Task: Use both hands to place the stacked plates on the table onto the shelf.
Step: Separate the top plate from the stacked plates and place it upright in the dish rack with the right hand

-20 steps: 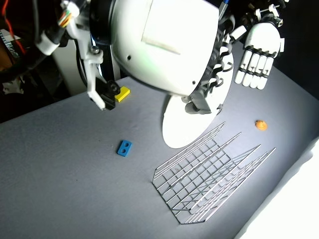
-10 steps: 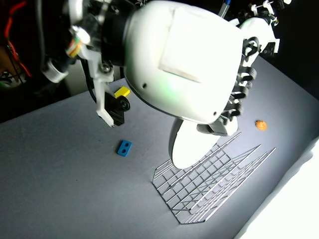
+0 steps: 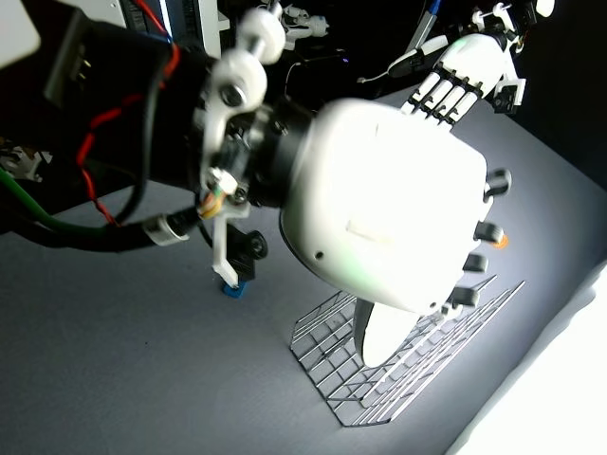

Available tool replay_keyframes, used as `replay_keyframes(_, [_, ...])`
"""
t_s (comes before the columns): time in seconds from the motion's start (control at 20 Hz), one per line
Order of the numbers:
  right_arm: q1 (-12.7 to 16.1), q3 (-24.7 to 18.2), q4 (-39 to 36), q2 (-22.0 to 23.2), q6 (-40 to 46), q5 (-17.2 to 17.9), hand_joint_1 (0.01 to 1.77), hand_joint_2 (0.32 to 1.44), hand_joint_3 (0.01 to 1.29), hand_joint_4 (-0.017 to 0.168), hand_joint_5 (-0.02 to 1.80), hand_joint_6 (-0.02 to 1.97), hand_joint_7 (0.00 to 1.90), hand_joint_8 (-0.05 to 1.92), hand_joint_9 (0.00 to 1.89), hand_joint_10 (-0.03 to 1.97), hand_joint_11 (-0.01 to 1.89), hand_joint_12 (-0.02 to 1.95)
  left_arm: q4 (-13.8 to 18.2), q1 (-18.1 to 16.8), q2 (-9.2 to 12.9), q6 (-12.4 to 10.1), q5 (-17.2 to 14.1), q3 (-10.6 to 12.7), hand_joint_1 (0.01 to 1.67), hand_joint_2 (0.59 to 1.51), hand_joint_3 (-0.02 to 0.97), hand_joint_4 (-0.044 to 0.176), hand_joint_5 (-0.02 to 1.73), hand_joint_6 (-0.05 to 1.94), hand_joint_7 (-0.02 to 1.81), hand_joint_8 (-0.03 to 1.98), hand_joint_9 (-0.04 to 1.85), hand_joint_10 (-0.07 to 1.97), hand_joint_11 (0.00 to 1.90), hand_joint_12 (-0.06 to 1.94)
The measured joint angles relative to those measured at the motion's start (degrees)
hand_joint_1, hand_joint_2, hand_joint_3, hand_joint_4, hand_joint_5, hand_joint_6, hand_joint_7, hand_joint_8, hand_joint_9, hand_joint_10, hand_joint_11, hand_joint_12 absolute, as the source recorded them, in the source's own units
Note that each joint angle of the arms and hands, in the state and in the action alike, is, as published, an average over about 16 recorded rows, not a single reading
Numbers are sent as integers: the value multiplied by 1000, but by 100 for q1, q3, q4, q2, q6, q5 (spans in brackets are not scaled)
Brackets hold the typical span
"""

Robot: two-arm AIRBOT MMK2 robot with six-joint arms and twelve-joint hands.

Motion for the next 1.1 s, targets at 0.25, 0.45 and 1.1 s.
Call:
replay_keyframes(0.25, [-175, 267, 207, -236, 13, -12, 1242, 989, 13, -8, 1005, 785, 1168, 800, 1400, 11, 917, 1043, 85, 135, -75, 42, -172, 88, 14, 1079, 11, 1, 56, 18, 25, 3, 21, 6, 14, 14])
replay_keyframes(0.45, [-318, 437, 380, -385, 22, -20, 1244, 997, 13, -8, 1007, 772, 1165, 801, 1406, 11, 919, 1050, 152, 213, -112, 59, -237, 126, 14, 1079, 11, 1, 59, 18, 29, 3, 21, 6, 14, 14])
replay_keyframes(1.1, [-788, 944, 714, -738, 19, -45, 1252, 1017, 12, -8, 1012, 754, 1156, 802, 1407, 11, 924, 1026, 343, 202, -159, 70, -312, 175, 14, 1081, 11, 1, 46, 17, 24, 2, 21, 6, 14, 14])
